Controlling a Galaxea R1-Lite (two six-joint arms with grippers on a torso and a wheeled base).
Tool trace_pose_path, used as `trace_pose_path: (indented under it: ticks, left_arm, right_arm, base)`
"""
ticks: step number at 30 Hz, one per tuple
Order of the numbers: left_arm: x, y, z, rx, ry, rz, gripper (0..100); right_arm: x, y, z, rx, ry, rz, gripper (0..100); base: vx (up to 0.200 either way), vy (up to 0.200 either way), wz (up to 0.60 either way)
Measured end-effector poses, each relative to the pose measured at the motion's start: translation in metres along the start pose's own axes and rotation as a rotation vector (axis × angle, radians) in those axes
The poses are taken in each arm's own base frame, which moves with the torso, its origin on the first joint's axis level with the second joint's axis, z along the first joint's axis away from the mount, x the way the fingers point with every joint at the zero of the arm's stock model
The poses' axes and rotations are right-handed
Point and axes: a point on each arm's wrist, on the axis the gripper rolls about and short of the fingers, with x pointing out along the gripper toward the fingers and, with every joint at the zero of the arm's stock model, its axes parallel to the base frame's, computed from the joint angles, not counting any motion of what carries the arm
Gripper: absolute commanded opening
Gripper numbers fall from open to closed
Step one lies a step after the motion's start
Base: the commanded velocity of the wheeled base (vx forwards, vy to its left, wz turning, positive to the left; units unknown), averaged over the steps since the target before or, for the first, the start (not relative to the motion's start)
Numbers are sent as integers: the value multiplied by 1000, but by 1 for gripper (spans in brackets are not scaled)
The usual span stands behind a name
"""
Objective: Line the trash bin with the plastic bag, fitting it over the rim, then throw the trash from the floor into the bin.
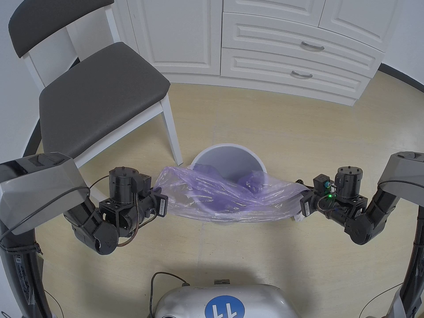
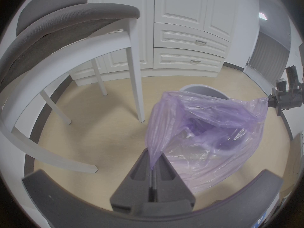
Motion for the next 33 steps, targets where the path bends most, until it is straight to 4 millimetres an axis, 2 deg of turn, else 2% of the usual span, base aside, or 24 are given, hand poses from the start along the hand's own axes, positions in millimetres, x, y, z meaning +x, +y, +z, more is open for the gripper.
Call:
trace_pose_path:
  ticks: [5,18,19,25,33]
  left_arm:
    - [0,2,1,-2,-3,6,0]
    - [7,-10,-13,12,28,-23,0]
    - [7,-10,-13,12,28,-23,0]
    - [5,-10,-11,10,24,-23,0]
    - [2,-11,-9,10,20,-27,0]
  right_arm:
    - [6,0,3,28,-21,-6,0]
    - [25,0,-15,34,18,-9,0]
    - [25,0,-15,36,18,-8,100]
    - [20,-2,-12,47,10,24,100]
    - [9,-22,-14,115,-61,258,100]
  base:
    - [0,0,0]
    - [0,0,0]
    - [0,0,0]
    - [0,0,0]
    - [0,0,0]
